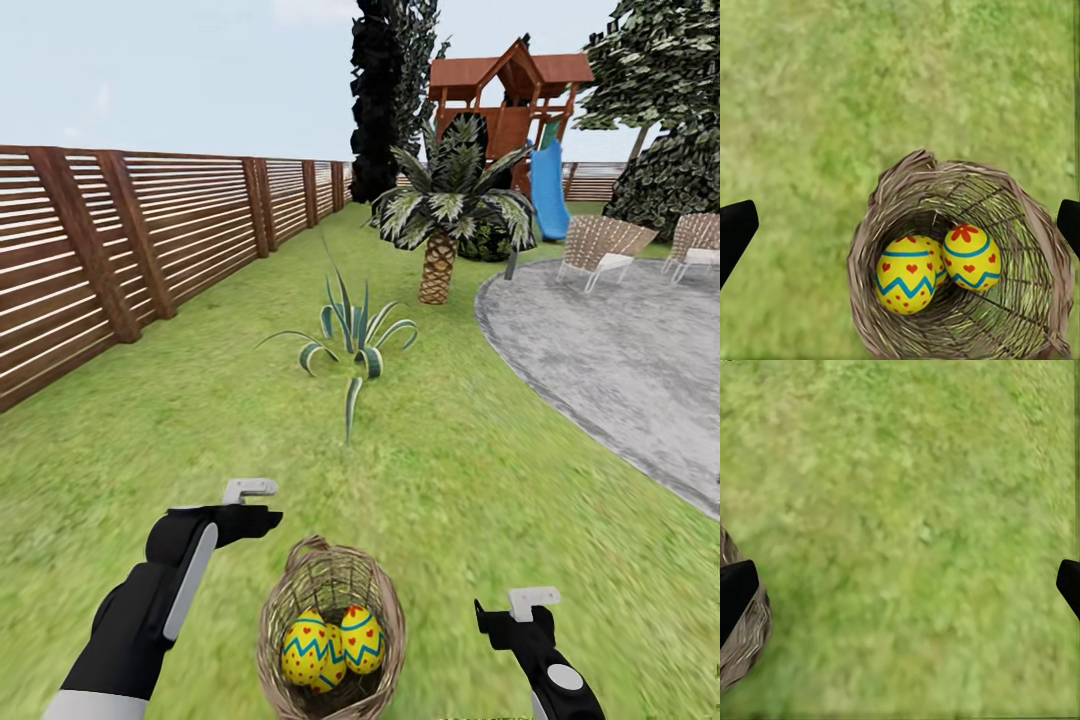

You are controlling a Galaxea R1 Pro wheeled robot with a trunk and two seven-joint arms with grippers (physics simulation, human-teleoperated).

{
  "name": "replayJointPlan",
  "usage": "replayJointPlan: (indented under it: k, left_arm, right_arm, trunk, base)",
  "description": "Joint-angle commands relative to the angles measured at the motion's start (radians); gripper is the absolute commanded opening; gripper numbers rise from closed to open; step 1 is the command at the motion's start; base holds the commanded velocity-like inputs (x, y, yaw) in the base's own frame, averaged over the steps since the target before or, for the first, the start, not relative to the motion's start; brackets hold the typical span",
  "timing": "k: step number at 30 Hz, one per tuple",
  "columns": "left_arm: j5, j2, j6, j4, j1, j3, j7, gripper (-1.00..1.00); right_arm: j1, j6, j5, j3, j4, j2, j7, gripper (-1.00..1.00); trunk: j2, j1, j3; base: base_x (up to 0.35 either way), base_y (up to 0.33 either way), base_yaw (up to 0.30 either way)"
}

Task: Take the three Easter eggs out of the wicker basket on the lawn in the garden, then place them on the lawn next to a single tree (choose any tree) so that all three eggs are next to the same tree and none are left in the basket.

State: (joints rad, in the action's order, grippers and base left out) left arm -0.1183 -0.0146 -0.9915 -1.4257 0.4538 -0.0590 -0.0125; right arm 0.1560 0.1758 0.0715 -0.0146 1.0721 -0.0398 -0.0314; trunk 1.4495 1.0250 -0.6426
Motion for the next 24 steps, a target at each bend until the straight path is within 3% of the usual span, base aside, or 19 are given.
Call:
replayJointPlan:
  k: [1,18,24]
  left_arm:
    - [-0.005,0.000,-0.004,-0.001,0.001,-0.001,0.002,1.00]
    - [-0.005,0.004,-0.004,0.001,0.001,-0.001,0.003,1.00]
    - [-0.004,0.007,-0.004,0.038,0.001,-0.005,0.003,1.00]
  right_arm:
    - [0.000,0.007,0.007,0.001,0.002,0.000,-0.002,1.00]
    - [0.000,0.008,-0.001,-0.001,0.000,-0.002,-0.001,1.00]
    - [0.000,0.008,-0.002,-0.002,0.000,-0.002,-0.001,1.00]
  trunk:
    - [0.000,0.000,0.000]
    - [0.000,0.000,0.011]
    - [0.000,0.000,0.016]
  base:
    - [0.000,0.180,-0.224]
    - [0.000,0.277,-0.257]
    - [0.000,0.289,-0.261]
